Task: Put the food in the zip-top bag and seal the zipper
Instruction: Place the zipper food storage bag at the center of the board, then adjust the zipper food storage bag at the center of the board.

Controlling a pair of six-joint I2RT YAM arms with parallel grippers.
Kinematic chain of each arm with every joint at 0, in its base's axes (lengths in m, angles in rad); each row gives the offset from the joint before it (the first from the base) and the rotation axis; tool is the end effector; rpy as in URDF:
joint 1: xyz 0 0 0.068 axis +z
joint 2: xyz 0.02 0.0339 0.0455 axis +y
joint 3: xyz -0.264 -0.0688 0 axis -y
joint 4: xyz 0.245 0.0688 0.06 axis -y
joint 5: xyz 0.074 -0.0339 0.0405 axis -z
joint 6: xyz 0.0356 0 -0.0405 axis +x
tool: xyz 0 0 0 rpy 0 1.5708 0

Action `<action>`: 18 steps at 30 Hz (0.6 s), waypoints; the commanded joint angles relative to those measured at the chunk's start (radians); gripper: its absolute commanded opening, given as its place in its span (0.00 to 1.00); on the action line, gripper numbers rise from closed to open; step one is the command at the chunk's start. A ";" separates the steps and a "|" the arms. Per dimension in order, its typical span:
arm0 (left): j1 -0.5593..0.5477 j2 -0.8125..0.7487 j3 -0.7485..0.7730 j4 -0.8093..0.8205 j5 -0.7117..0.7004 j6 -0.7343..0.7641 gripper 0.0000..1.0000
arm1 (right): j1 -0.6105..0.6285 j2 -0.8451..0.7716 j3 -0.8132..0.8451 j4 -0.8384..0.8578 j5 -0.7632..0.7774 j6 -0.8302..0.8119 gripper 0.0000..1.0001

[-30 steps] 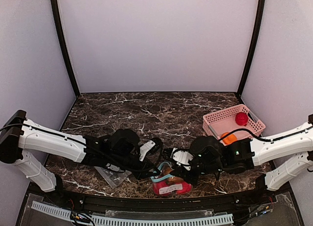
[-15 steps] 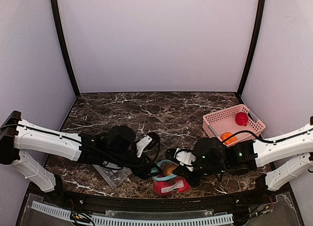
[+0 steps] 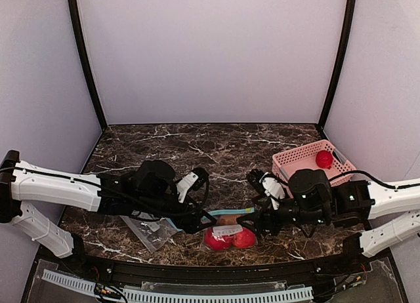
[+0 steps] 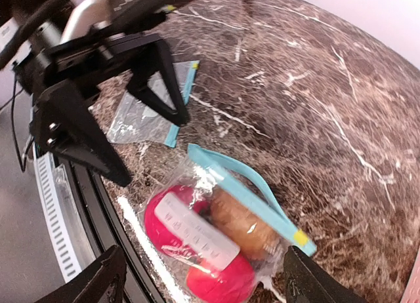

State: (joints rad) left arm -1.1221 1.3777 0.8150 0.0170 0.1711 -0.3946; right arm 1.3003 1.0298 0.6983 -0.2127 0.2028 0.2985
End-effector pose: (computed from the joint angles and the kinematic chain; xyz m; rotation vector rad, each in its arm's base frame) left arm 0.1255 -0.2746 0.2360 0.9224 2.1108 -1.0337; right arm 0.0679 0.2182 0.2604 -0.9409 1.9800 0.7292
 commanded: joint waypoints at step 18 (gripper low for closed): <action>0.014 0.070 -0.206 0.377 -0.030 -0.491 0.89 | -0.308 0.322 0.091 -0.084 -0.257 0.205 0.75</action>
State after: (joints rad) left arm -1.1141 1.4120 0.6403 0.2523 0.1356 -0.7677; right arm 1.0206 1.2964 0.7685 -0.3527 0.0635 0.4904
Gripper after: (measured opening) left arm 0.896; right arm 0.788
